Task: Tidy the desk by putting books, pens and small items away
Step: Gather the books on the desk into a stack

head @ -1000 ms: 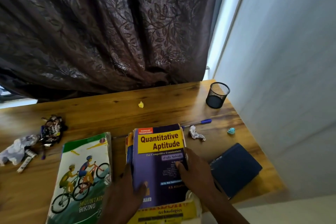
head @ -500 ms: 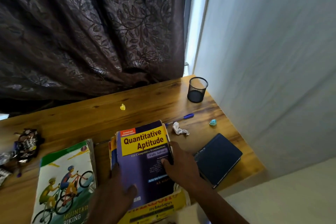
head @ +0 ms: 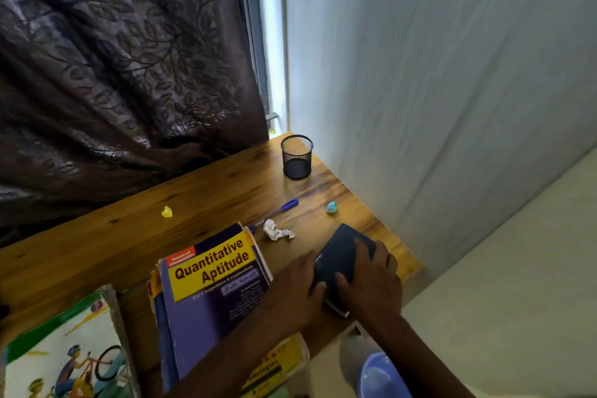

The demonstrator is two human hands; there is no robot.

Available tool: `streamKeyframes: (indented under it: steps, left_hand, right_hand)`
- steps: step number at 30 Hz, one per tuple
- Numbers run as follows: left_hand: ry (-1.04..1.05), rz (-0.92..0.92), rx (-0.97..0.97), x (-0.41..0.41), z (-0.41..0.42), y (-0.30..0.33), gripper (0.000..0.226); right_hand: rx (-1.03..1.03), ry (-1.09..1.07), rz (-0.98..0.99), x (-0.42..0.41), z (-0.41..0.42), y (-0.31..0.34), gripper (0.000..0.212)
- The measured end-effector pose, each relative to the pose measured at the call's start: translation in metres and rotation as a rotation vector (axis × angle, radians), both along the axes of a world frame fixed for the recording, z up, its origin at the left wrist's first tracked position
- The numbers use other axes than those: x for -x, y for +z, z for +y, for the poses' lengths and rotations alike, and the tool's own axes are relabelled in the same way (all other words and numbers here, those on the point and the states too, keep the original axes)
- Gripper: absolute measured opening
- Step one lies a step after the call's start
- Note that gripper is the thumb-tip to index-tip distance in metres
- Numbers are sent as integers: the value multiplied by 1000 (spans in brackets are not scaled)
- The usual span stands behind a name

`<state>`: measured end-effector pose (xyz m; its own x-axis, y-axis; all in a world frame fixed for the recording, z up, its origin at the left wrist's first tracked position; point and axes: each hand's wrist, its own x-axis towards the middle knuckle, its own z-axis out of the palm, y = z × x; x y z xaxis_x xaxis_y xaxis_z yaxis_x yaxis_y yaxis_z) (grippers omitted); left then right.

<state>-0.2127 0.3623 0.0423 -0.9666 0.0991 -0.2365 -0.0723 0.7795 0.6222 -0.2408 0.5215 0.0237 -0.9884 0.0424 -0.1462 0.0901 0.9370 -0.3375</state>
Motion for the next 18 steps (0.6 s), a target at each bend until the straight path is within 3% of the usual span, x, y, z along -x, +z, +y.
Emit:
streamKeyframes:
  steps: [5, 10, 18]
  left_hand:
    - [-8, -139, 46, 22, 17, -18, 58]
    - [140, -277, -54, 39, 22, -16, 42]
    - [338, -411, -199, 53, 34, -6, 49]
  right_hand:
    - [234, -89, -96, -14, 21, -13, 97]
    - [346, -88, -91, -24, 14, -11, 90]
    - [520, -176, -80, -27, 8, -6, 87]
